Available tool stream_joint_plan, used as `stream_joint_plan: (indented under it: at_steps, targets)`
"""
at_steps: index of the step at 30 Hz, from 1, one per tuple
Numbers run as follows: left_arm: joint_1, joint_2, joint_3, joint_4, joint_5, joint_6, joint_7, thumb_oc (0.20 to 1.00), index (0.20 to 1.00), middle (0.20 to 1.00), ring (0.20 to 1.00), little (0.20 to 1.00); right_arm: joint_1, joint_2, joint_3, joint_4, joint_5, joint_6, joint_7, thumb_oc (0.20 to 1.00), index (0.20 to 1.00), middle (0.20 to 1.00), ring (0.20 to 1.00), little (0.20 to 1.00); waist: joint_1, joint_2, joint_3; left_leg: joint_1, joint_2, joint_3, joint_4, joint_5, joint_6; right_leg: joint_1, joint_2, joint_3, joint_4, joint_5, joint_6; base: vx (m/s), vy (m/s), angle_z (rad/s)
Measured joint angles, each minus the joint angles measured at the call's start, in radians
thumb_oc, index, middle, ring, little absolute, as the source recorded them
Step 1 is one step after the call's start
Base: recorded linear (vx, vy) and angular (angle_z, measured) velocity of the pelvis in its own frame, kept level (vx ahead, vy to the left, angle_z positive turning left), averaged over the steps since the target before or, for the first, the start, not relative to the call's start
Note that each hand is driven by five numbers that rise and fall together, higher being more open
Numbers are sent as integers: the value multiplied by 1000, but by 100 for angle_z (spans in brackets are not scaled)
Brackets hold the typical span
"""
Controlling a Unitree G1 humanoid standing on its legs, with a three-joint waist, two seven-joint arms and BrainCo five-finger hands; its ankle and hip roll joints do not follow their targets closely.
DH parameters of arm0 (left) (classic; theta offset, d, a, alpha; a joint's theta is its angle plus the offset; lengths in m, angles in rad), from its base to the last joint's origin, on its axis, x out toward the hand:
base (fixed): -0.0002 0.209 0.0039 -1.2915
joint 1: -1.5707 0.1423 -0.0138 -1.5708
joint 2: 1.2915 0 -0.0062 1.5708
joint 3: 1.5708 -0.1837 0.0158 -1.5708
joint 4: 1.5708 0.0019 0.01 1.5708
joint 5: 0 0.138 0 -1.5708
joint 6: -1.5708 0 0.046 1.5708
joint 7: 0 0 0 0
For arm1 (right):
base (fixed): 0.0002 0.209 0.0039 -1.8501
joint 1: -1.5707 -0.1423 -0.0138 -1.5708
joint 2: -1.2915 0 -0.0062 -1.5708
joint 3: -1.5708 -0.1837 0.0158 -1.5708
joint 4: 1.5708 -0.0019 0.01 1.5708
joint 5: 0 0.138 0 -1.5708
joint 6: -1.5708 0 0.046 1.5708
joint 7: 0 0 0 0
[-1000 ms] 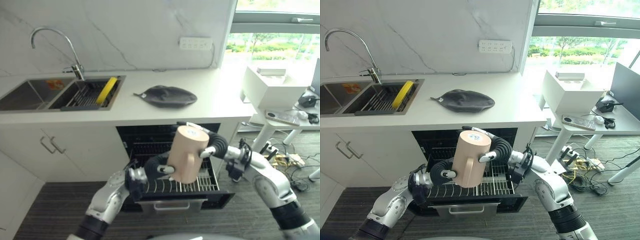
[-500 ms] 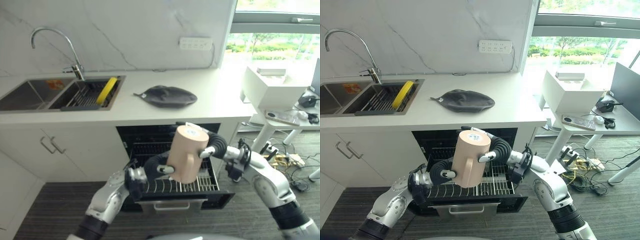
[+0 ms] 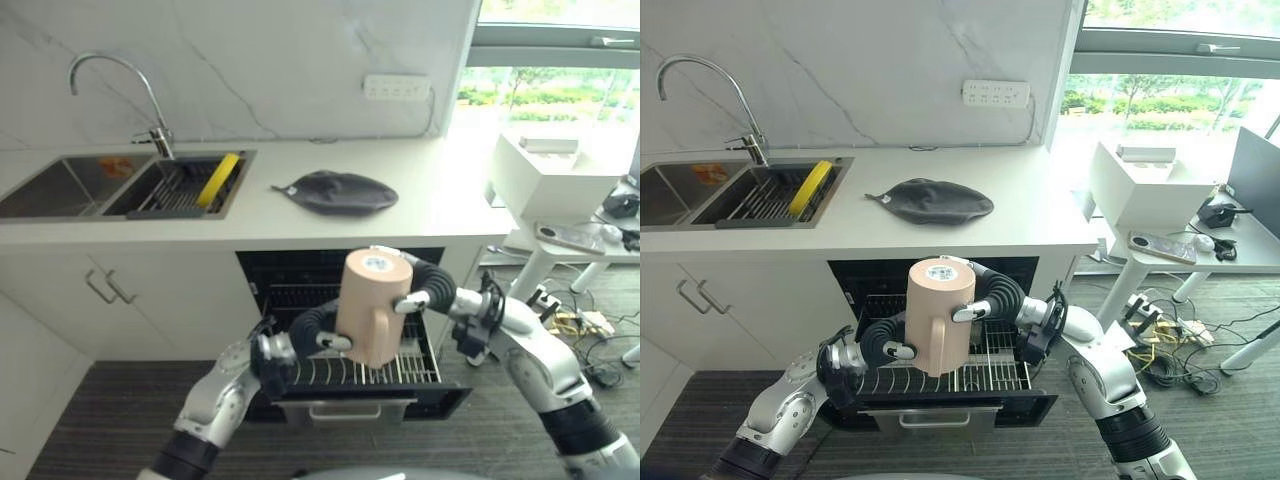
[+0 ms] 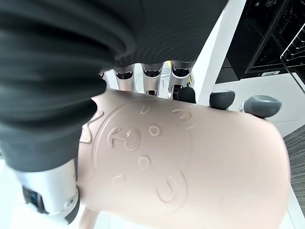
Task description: Place the dishes in the dishwasher.
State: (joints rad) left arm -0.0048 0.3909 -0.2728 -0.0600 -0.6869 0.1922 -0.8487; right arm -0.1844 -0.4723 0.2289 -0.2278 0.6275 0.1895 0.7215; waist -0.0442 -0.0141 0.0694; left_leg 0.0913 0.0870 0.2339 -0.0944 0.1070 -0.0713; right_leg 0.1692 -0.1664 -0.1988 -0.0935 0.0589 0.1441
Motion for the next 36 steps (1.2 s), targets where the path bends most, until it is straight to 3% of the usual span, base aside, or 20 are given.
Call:
stream_joint_plan:
  at_steps: [8,9,10,11,15,23,29,36]
  targets:
    - [0,-4,6,-9,0,-2,5,200,200,200,200,200,0,3,2,0,-2,-41,-6,200,200,200,200,200,0,4,0,0,0,1,0,0,0,0,0,1,0,0,0,0,0,0]
    - [0,-5,7,-9,-1,0,6,310,310,310,310,310,1,3,3,0,-2,-43,-8,200,200,200,200,200,0,4,0,0,0,1,0,0,0,0,0,1,0,0,0,0,0,0]
    - [2,-7,6,-9,-3,2,9,570,570,570,570,570,4,3,3,1,-2,-45,-11,200,200,200,200,200,0,4,0,0,0,1,0,0,0,0,0,1,0,0,0,0,0,0]
    - [3,-13,8,-9,-3,7,12,1000,1000,1000,1000,1000,5,3,3,1,-2,-46,-14,200,200,200,200,200,0,5,0,0,0,1,0,0,0,0,0,1,0,0,0,0,0,0]
    - [11,-16,1,26,4,54,41,1000,1000,1000,1000,1000,5,4,4,-5,-2,-94,-16,200,200,200,200,200,-1,8,-1,0,1,2,0,0,0,-1,0,2,0,0,0,0,0,0]
    - [46,-19,49,28,0,60,121,1000,1000,1000,1000,1000,10,3,-8,-8,-18,-118,-55,200,200,200,200,200,1,7,-1,0,2,2,0,0,0,0,1,-1,0,-3,5,0,0,0]
    - [67,-40,197,21,-40,41,227,1000,1000,1000,1000,1000,55,6,-86,24,-19,-150,-92,200,200,200,200,200,24,-17,2,-1,2,-3,0,0,0,2,2,-6,0,-6,2,3,-14,1]
    - [84,-40,256,23,-48,-9,349,1000,1000,1000,1000,1000,83,14,-129,68,-39,-163,-159,200,200,200,200,200,28,-28,4,-3,2,-6,0,-1,0,3,2,-8,0,-12,-6,11,-6,0]
